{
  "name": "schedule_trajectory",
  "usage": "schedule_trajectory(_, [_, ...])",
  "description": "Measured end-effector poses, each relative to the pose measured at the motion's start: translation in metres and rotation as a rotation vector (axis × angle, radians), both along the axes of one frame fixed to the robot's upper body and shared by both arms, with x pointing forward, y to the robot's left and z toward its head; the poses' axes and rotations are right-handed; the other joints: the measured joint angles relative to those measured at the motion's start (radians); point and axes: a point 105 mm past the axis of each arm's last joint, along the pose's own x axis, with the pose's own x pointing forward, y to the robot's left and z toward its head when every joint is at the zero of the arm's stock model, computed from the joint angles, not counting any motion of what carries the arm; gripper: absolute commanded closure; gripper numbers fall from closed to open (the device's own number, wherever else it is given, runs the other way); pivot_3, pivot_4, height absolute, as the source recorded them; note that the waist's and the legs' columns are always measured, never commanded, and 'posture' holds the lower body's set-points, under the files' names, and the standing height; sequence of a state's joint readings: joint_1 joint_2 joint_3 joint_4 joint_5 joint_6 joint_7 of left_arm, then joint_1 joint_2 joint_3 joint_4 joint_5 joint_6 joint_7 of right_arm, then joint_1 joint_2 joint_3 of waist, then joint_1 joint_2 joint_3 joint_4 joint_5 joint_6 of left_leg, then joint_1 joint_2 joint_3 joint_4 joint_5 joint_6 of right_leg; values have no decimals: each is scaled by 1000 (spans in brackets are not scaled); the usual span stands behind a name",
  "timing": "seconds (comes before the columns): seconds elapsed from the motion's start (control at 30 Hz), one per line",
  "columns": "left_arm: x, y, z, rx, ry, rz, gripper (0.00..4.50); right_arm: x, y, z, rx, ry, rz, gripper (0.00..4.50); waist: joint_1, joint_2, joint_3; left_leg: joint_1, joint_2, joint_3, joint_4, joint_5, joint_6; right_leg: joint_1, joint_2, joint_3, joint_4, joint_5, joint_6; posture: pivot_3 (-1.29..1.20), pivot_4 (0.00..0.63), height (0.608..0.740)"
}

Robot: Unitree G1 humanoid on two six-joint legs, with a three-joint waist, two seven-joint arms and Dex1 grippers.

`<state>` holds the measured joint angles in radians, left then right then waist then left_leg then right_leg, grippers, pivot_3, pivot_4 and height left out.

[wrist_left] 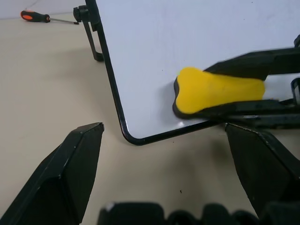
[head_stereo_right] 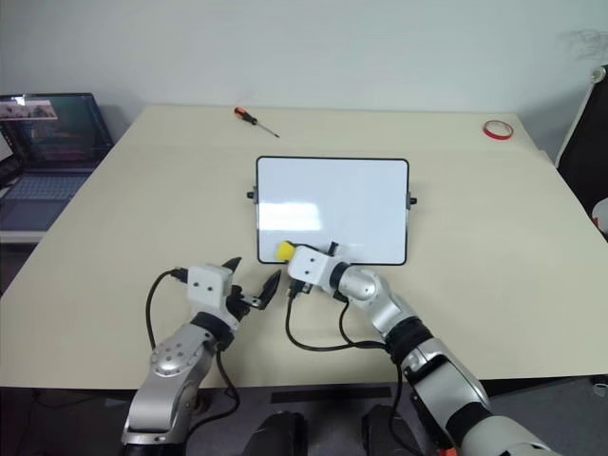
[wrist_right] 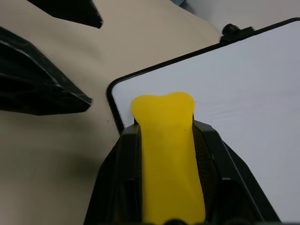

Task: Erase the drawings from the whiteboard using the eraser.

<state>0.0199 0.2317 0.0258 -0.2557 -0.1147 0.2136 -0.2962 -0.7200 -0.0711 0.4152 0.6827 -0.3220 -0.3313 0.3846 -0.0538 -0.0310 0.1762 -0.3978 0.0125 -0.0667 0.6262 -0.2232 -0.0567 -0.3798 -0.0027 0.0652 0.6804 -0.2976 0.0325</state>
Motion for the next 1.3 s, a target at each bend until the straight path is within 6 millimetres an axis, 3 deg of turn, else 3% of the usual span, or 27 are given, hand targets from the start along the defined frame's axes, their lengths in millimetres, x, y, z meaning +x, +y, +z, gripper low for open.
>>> schedule_trajectory(0.2, [2,-5,3,-2,-10,-22,0,8,-33,13,122,54,-110,3353,3,0,0,-1,0,0,0,0,0,0,0,0,0,0,0,0,150,740])
schedule_trajectory(0.3, [3,-10,5,-1,-13,-57,0,4,-52,25,240,124,-153,3353,5,0,0,-1,0,-2,0,0,0,0,0,0,0,0,0,0,150,740])
schedule_trajectory(0.47, [8,-18,13,5,-31,-143,0,-11,-87,40,294,168,-227,3353,12,0,0,-2,-1,-3,0,0,0,0,0,-1,-1,0,0,0,150,740])
schedule_trajectory(0.67, [16,-61,45,-16,-86,-476,0,-39,-168,48,275,225,-512,3353,27,2,1,-2,-3,-2,1,0,0,0,0,-3,-1,-1,1,0,150,740])
schedule_trajectory(0.77, [17,-87,49,-27,-80,-633,0,-52,-204,48,282,262,-682,3353,24,2,1,-2,-3,0,0,0,0,0,1,-4,-1,-1,1,0,150,740])
schedule_trajectory(0.9, [17,-115,45,-31,-59,-794,0,-64,-235,43,312,329,-853,3353,18,2,1,-2,-3,4,0,0,0,0,3,-3,-1,-2,3,0,150,740])
schedule_trajectory(1.07, [11,-149,32,26,-27,-1021,0,-76,-259,24,421,448,-1012,3353,23,2,1,-2,-4,4,1,0,0,0,4,-2,-1,-3,5,0,150,740])
schedule_trajectory(1.3, [13,-166,24,135,-33,-1158,0,-86,-262,-1,463,568,-1080,3353,17,2,1,-2,-4,7,0,0,0,-1,5,0,-1,-4,6,0,150,740])
